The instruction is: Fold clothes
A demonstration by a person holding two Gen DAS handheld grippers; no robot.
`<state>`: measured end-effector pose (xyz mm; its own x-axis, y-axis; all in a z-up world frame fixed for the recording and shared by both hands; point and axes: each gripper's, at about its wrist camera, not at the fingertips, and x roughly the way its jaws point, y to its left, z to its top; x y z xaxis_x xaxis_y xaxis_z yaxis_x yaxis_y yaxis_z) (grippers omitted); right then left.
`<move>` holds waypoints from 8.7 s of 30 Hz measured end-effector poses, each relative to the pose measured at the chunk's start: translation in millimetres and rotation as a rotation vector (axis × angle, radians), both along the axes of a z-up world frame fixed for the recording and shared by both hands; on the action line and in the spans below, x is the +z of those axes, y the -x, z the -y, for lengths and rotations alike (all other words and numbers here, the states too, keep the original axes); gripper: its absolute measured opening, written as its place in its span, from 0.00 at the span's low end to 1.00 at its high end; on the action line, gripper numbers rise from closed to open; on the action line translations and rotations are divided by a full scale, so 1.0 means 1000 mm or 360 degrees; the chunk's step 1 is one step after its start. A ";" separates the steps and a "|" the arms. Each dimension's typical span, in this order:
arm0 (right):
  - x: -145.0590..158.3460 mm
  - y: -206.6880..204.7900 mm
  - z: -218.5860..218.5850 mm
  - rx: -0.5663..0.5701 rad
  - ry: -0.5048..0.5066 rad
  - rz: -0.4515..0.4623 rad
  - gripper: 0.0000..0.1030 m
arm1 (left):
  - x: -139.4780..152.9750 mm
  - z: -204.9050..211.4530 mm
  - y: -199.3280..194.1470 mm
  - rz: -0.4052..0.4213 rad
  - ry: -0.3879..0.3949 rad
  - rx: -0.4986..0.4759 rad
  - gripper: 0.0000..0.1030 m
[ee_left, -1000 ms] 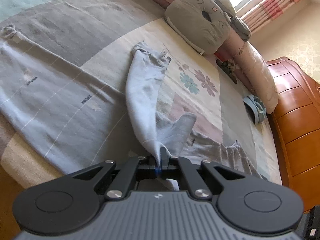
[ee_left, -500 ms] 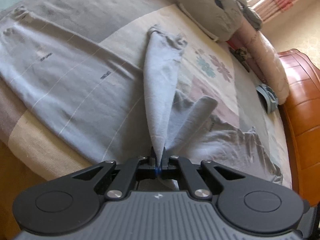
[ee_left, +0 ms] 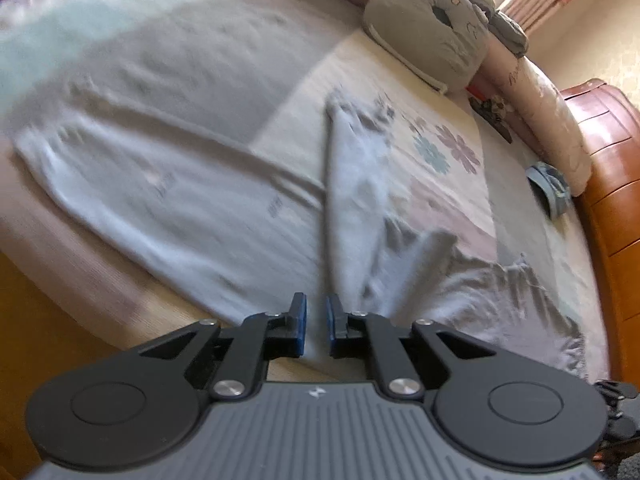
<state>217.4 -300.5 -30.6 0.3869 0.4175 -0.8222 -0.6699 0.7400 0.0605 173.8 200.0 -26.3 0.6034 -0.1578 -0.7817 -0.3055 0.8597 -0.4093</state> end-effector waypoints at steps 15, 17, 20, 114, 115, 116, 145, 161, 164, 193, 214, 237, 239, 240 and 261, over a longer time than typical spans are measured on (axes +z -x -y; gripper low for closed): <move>-0.021 0.011 0.032 -0.0476 0.0144 0.0152 0.44 | -0.007 0.132 -0.101 0.0163 0.0103 -0.0836 0.22; -0.020 0.005 0.018 -0.0393 0.0119 0.0212 0.45 | -0.014 0.157 -0.110 0.0149 0.0054 -0.0965 0.23; -0.025 -0.004 -0.011 -0.0231 0.0071 0.0273 0.46 | -0.023 0.186 -0.112 0.0171 -0.0032 -0.1157 0.23; -0.043 -0.030 0.057 -0.1072 -0.0473 0.0137 1.00 | -0.005 0.283 -0.142 0.0169 0.0007 -0.1274 0.64; -0.041 -0.031 0.056 -0.1057 -0.0481 0.0131 1.00 | -0.007 0.273 -0.134 0.0149 -0.0002 -0.1239 0.64; -0.039 -0.032 0.054 -0.1042 -0.0488 0.0126 1.00 | -0.012 0.263 -0.126 0.0125 -0.0005 -0.1192 0.64; -0.047 -0.043 -0.077 -0.0827 0.0027 0.0037 1.00 | -0.028 0.155 -0.087 0.0126 0.0025 -0.1016 0.70; -0.048 -0.041 -0.078 -0.0802 0.0027 0.0072 1.00 | -0.036 0.151 -0.070 -0.0015 -0.0021 -0.0933 0.72; -0.048 -0.042 -0.077 -0.0793 0.0026 0.0075 1.00 | -0.029 0.156 -0.072 0.0004 -0.0047 -0.0962 0.72; -0.051 -0.035 -0.077 -0.0783 0.0006 0.0140 1.00 | -0.031 0.138 -0.182 -0.0312 -0.1386 -0.0932 0.78; -0.016 -0.077 -0.087 -0.0601 -0.0534 -0.0202 1.00 | -0.006 0.096 -0.127 -0.0133 -0.1119 -0.0904 0.81; -0.076 -0.245 -0.302 -0.0363 -0.1215 -0.1039 1.00 | -0.017 -0.038 -0.033 0.0008 -0.0751 -0.0658 0.83; -0.076 -0.248 -0.311 -0.0352 -0.1229 -0.1002 1.00 | -0.018 -0.043 -0.030 0.0014 -0.0734 -0.0643 0.83; -0.076 -0.250 -0.315 -0.0359 -0.1234 -0.0986 1.00 | -0.018 -0.046 -0.029 0.0019 -0.0728 -0.0635 0.83; -0.029 -0.232 -0.351 -0.0143 -0.1580 -0.1079 1.00 | -0.017 -0.087 -0.004 0.0030 -0.0677 -0.0468 0.83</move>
